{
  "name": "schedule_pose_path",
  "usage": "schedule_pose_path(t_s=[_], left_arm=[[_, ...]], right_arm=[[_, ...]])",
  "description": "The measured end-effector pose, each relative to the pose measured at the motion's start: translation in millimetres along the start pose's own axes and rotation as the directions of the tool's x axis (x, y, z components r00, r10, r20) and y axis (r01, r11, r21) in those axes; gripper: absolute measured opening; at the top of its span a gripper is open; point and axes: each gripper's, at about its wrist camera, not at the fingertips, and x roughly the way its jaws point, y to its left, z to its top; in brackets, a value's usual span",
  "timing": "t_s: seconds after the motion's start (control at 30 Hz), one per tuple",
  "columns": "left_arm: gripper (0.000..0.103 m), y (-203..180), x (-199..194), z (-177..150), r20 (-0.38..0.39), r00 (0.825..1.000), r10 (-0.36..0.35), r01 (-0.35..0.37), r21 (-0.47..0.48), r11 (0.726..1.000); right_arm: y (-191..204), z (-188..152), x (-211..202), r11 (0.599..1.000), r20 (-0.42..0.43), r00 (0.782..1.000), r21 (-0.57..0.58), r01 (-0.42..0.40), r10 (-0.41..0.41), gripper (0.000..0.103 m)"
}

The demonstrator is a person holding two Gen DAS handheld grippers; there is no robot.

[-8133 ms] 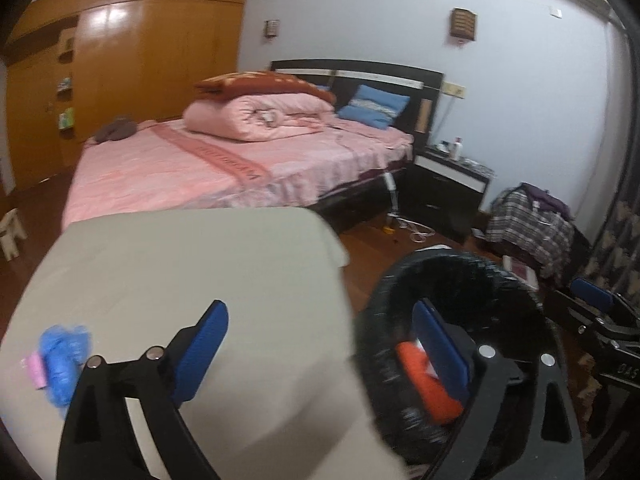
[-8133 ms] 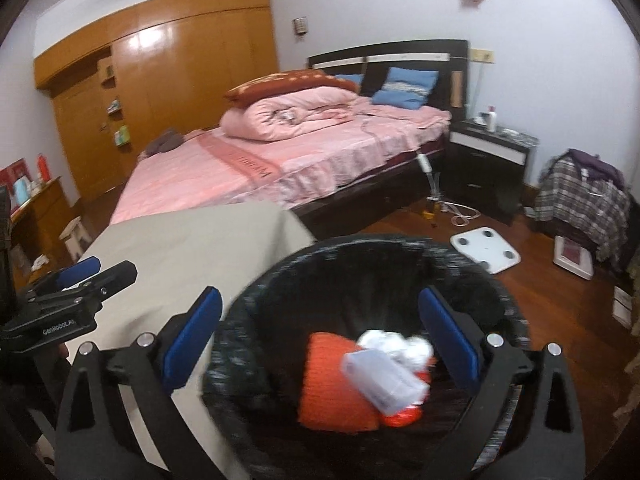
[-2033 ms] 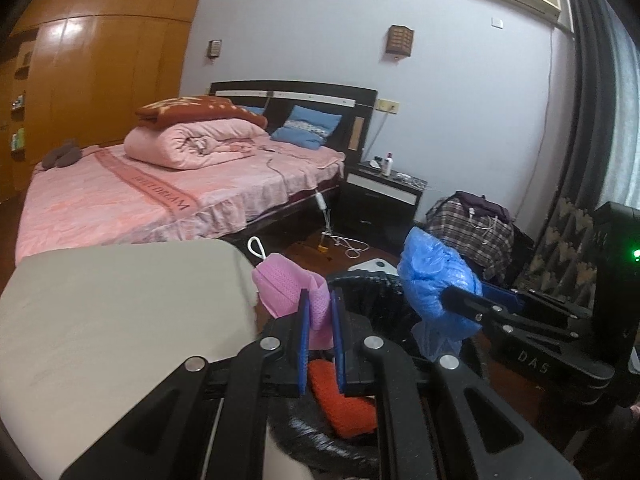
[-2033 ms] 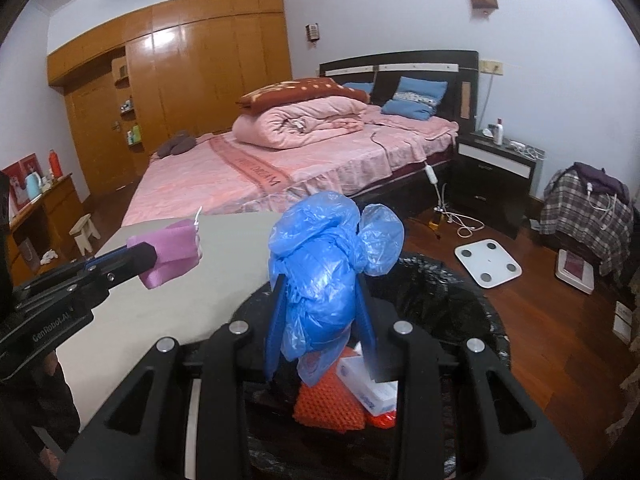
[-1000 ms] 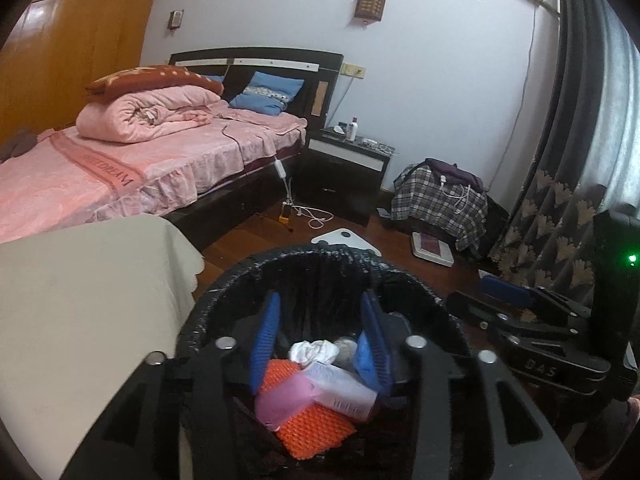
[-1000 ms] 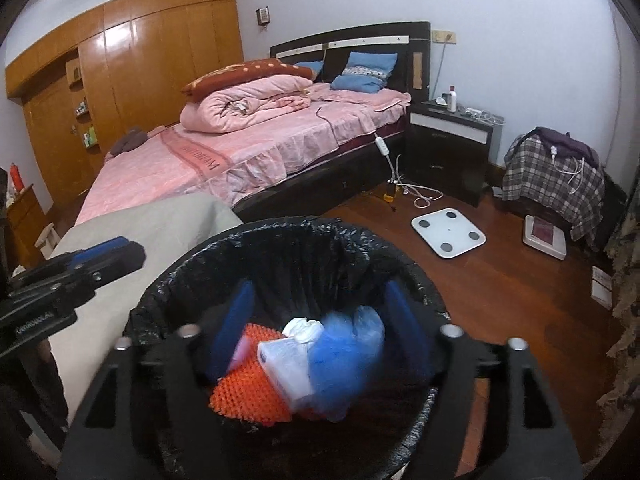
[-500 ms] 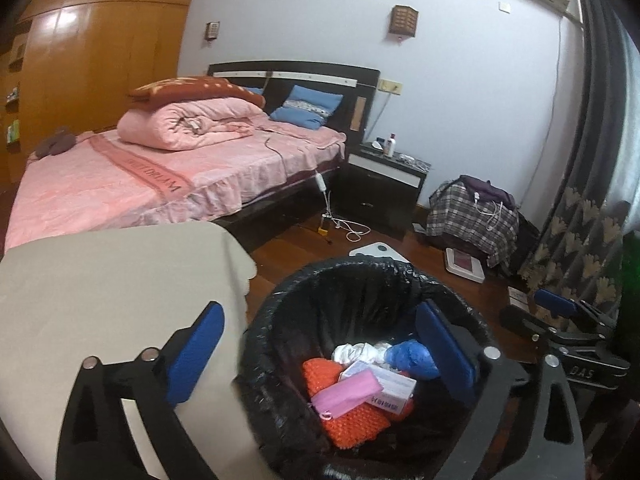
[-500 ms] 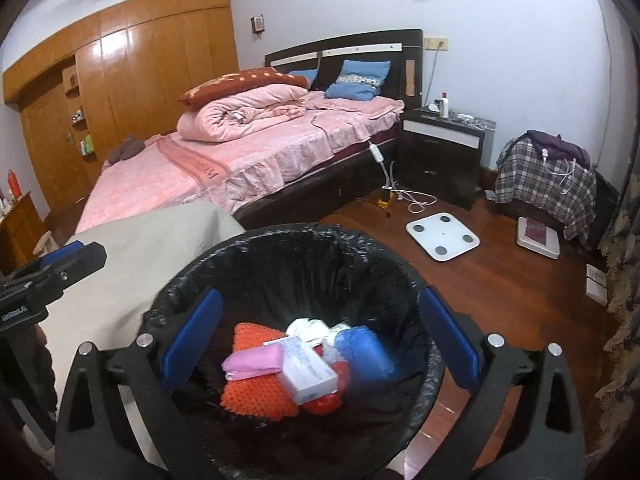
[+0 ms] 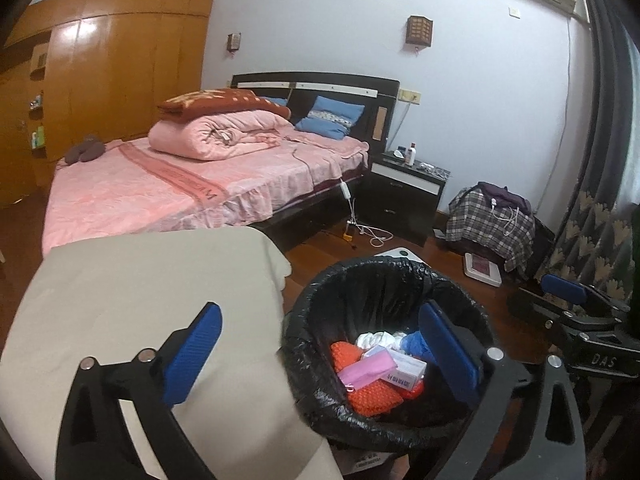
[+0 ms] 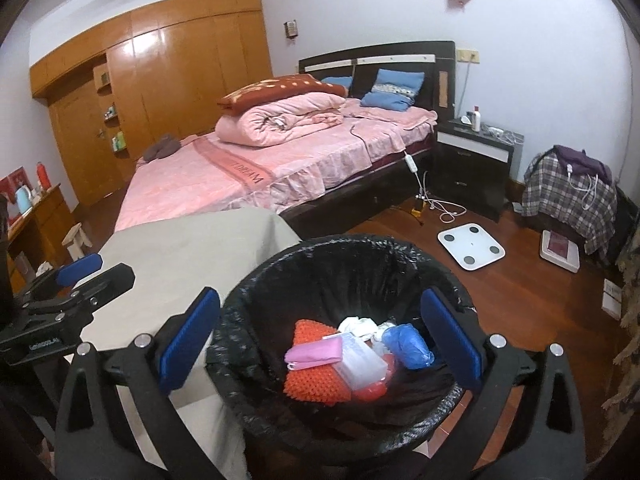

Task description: Collect trash

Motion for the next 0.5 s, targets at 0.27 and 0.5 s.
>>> schedule_pose_path(t_s=[0.27, 0.5], left_arm=[[0.097, -5, -33, -2, 0.005, 0.999, 0.034, -0.034, 0.018, 0.999], [0.097, -8, -54, -3, 0.01, 0.999, 0.036, -0.036, 0.012, 0.999]], right_arm=[[20, 2, -26, 0.999, 0.002, 1.0, -0.033, -0.026, 0.026, 0.098], [31, 2, -43, 0.997, 0.012, 0.999, -0.056, -0.047, 0.048, 0.098]])
